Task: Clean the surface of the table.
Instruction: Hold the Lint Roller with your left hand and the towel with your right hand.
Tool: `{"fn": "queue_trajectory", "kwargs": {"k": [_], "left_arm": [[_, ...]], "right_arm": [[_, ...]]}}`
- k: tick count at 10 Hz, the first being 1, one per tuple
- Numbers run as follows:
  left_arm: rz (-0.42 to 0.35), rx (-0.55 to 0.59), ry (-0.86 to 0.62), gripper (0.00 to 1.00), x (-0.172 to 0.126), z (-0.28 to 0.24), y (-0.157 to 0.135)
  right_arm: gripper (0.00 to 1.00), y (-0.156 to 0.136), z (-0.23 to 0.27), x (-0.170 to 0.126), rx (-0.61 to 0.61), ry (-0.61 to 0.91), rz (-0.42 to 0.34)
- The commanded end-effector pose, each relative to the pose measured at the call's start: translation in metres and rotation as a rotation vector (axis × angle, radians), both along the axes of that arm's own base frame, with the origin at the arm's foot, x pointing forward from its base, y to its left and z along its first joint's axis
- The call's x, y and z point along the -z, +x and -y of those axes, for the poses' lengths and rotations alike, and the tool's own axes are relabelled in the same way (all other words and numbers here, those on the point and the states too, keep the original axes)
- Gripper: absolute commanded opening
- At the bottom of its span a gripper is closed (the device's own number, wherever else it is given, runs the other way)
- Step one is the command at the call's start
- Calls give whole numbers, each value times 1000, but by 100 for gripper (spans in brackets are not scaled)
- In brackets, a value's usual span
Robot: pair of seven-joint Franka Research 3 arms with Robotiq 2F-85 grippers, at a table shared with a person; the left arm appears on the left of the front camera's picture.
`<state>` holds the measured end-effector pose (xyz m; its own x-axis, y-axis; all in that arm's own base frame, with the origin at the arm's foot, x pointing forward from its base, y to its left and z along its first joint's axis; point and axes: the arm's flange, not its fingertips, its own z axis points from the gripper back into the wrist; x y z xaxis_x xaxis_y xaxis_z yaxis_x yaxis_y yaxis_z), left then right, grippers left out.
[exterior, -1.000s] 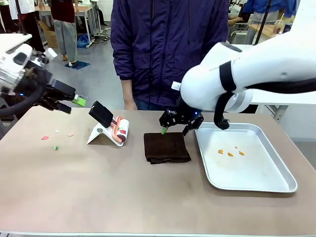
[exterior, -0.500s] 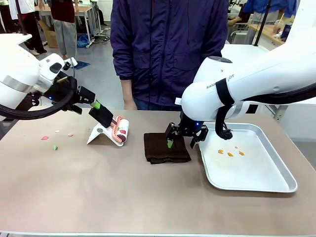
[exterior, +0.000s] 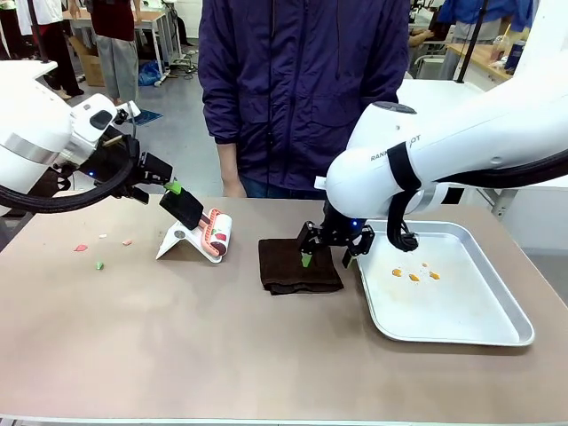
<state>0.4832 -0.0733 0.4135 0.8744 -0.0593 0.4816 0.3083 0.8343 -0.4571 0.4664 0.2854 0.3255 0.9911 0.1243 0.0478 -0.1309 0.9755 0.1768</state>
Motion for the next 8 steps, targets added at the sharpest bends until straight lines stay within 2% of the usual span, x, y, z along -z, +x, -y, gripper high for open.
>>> {"fn": "queue_trajectory", "kwargs": {"k": [1, 3, 4, 8], "left_arm": [[-11, -44, 20, 100, 5, 2, 3], [-31, -62, 34, 100, 7, 9, 6], [-42, -69, 54, 100, 9, 12, 7], [-63, -73, 65, 100, 11, 20, 7]], "right_arm": [[100, 13, -15, 8, 35, -102, -22], [100, 19, -30, 18, 128, -153, 52], [100, 20, -33, 20, 147, -131, 71], [100, 23, -31, 24, 215, -122, 86]]}}
